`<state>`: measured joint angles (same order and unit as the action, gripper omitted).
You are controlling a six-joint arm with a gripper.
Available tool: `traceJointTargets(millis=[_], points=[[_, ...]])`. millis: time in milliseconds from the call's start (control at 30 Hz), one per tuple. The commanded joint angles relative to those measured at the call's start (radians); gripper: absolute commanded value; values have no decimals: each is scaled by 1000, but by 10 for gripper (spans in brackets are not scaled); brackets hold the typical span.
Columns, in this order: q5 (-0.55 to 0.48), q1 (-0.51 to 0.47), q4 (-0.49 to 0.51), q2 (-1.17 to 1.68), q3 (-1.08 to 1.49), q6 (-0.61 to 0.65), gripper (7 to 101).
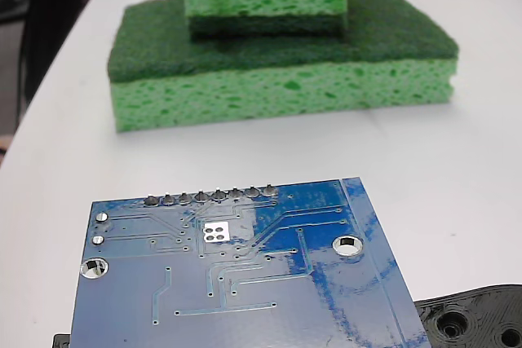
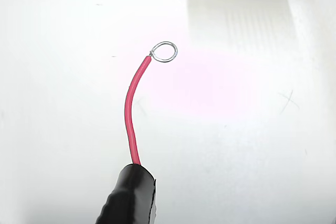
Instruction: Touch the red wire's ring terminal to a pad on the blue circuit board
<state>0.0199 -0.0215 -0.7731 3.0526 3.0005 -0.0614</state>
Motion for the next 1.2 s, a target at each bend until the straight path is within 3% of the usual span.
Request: traceJointTargets(millis=[33, 400, 767, 933, 1200], points=[[-2, 0, 3, 2, -5, 2, 1003], [-5, -5, 5, 2, -5, 0, 1003], [-114, -137, -12, -44, -155, 26, 1003], [-259, -272, 43, -368, -380, 101, 1003], [-379, -371, -26, -884, -773, 221, 1003]])
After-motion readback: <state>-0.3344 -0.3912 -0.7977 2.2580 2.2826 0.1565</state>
